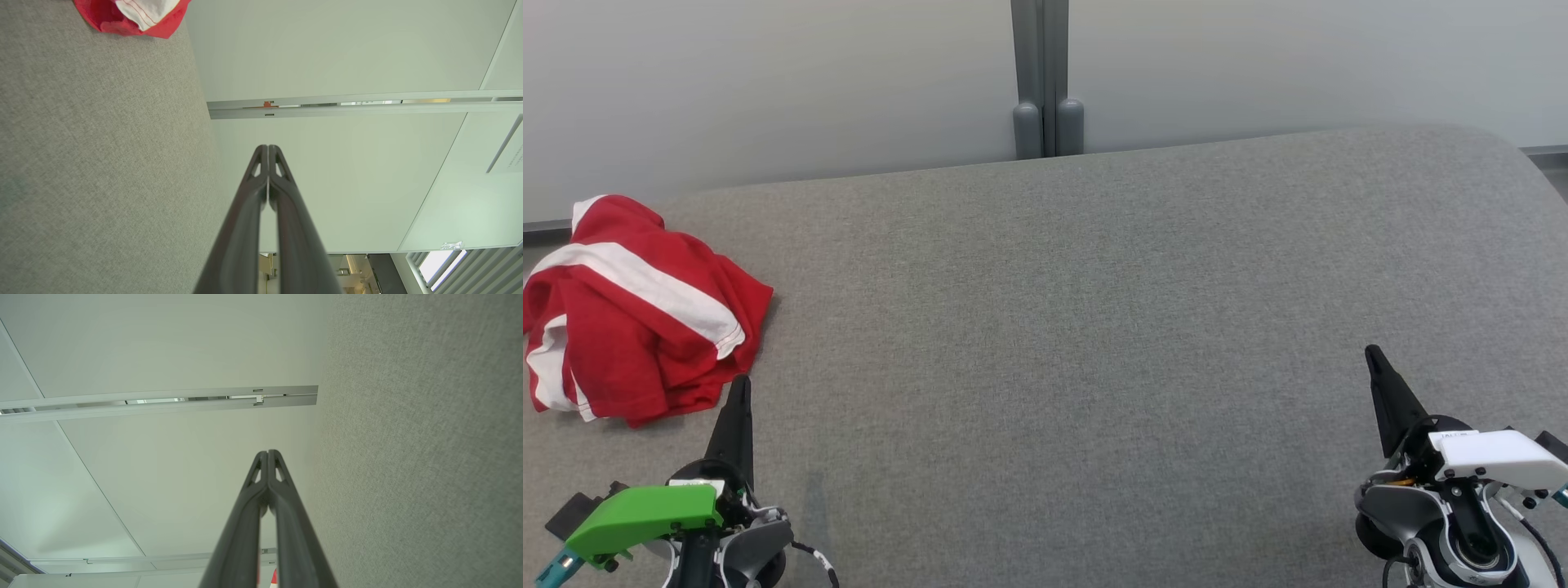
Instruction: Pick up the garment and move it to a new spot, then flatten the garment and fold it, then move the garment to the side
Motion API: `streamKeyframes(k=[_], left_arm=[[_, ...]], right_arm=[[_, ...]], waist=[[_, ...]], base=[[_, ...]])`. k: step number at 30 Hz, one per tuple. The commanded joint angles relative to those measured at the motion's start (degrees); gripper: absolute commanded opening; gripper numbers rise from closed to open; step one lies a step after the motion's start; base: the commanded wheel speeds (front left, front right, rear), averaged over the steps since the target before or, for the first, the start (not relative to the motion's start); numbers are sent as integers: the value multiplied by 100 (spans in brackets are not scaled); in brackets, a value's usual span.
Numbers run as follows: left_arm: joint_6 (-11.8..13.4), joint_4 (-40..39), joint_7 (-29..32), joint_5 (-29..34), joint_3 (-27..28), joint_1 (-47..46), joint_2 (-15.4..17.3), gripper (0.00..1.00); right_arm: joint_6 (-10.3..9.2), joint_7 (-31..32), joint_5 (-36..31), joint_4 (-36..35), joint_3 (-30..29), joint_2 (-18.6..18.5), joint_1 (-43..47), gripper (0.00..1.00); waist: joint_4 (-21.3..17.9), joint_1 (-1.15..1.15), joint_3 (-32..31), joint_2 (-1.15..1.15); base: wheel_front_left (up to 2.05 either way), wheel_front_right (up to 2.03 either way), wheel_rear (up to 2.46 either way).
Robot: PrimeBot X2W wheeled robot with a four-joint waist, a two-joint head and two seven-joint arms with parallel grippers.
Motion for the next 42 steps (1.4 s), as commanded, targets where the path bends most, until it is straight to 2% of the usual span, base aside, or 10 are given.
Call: streamKeyframes(k=[1, 35, 36, 42], left_arm=[[-27, -9, 15, -18, 12, -59, 34, 0], [-27, -9, 15, -18, 12, -59, 35, 0], [1, 15, -4, 2, -6, 8, -3, 100], [8, 173, -85, 27, -96, 189, -36, 100]], right_arm=[[2, 11, -18, -26, 1, -5, -38, 0], [2, 10, -18, -26, 2, -5, -38, 0], [0, -5, -2, 18, 4, 2, 8, 100], [-1, -81, -41, 194, 79, 49, 182, 100]], waist=[[0, 0, 0, 0], [0, 0, 0, 0], [0, 0, 0, 0], [-1, 0, -5, 0]], base=[[0, 0, 0], [0, 0, 0], [0, 0, 0], [0, 0, 0]])
